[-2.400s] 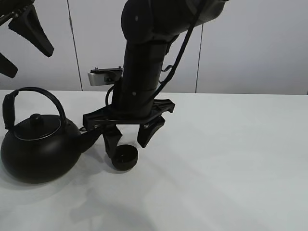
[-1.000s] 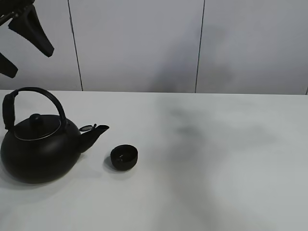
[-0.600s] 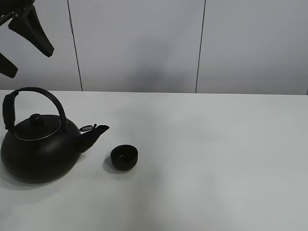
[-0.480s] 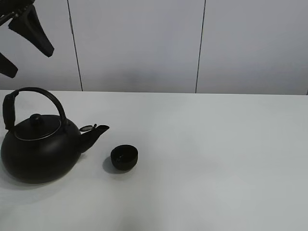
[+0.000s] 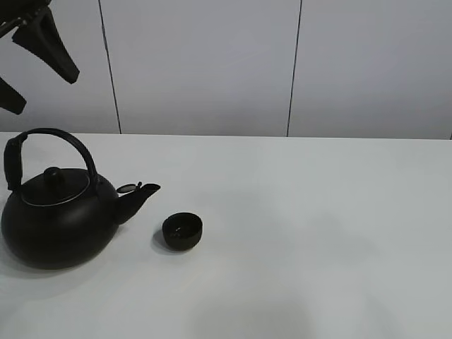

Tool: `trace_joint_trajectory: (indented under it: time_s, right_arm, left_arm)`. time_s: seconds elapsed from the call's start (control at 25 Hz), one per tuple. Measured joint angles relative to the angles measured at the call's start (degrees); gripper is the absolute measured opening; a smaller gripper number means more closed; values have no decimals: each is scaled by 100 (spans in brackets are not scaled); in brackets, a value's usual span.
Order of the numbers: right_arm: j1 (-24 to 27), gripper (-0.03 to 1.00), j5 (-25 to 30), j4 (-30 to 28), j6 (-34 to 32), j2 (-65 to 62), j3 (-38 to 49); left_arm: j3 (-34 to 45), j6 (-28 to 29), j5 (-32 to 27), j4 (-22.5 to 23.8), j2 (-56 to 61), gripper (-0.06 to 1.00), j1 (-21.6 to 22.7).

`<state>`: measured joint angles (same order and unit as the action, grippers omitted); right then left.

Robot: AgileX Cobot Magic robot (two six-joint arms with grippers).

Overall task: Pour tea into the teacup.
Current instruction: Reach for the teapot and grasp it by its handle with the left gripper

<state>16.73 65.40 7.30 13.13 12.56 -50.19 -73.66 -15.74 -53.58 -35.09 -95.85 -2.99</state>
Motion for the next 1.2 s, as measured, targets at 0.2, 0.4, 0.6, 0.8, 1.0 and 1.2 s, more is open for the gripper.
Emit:
trace_joint_trajectory:
  time_s: [0.2,0.4,0.6,0.8,1.0,1.2]
  right_arm:
    - [-107,48,-218,7,-5,-466,1498]
    - [-568,48,-246,13,-47,-562,2147]
    - [-911,47,-259,-72,-54,-562,2293]
    - [-1143,47,-253,-188,-127,-566,2318]
    - [-1149,47,-258,-338,-349,-579,2318]
    - [-1149,47,-302,-343,-407,-579,2318]
  left_arm:
    - [0,0,0,0,0,58,0]
    - [0,0,0,0,0,58,0]
    - [0,0,0,0,0,58,0]
    - [0,0,0,0,0,58,0]
    - [0,0,0,0,0,58,0]
    - [0,0,0,0,0,58,0]
